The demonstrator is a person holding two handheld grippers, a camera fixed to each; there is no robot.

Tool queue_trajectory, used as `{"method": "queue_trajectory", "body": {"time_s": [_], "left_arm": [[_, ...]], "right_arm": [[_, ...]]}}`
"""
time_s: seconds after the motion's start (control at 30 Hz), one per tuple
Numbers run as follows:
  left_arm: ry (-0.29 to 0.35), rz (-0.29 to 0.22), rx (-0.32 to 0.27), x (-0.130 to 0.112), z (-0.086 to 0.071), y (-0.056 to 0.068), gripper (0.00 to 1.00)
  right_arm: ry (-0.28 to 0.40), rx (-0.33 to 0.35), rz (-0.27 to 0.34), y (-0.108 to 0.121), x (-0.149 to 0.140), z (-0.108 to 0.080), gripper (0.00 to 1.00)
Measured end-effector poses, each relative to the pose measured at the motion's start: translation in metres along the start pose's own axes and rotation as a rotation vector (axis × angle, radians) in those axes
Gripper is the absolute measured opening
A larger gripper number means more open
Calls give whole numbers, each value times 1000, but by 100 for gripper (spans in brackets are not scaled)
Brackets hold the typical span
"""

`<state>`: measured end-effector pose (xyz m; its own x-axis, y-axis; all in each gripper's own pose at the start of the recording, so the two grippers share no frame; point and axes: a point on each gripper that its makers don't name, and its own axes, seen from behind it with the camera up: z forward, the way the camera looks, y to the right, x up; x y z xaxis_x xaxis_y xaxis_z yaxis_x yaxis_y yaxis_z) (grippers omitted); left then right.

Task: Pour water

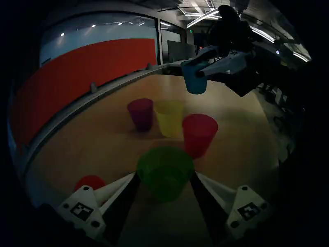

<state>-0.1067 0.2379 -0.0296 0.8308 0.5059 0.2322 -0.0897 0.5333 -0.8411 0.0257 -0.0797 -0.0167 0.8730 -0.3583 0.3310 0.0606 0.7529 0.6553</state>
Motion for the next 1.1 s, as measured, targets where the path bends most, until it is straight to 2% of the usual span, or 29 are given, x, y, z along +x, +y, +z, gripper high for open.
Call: {"method": "queue_trajectory", "body": {"time_s": [0.2,0.67,0.97,1.1], "left_arm": [[-7,-6,-3,-6,5,1,85],[1,-24,-2,-12,4,0,86],[-48,6,22,-26,8,-2,87],[-52,2,19,-27,4,0,87]], "right_arm": [[-12,2,0,0,-5,4,93],[-23,1,6,-3,-12,6,93],[-23,0,11,-6,-15,3,93],[-29,0,21,-7,-22,3,93]]}}
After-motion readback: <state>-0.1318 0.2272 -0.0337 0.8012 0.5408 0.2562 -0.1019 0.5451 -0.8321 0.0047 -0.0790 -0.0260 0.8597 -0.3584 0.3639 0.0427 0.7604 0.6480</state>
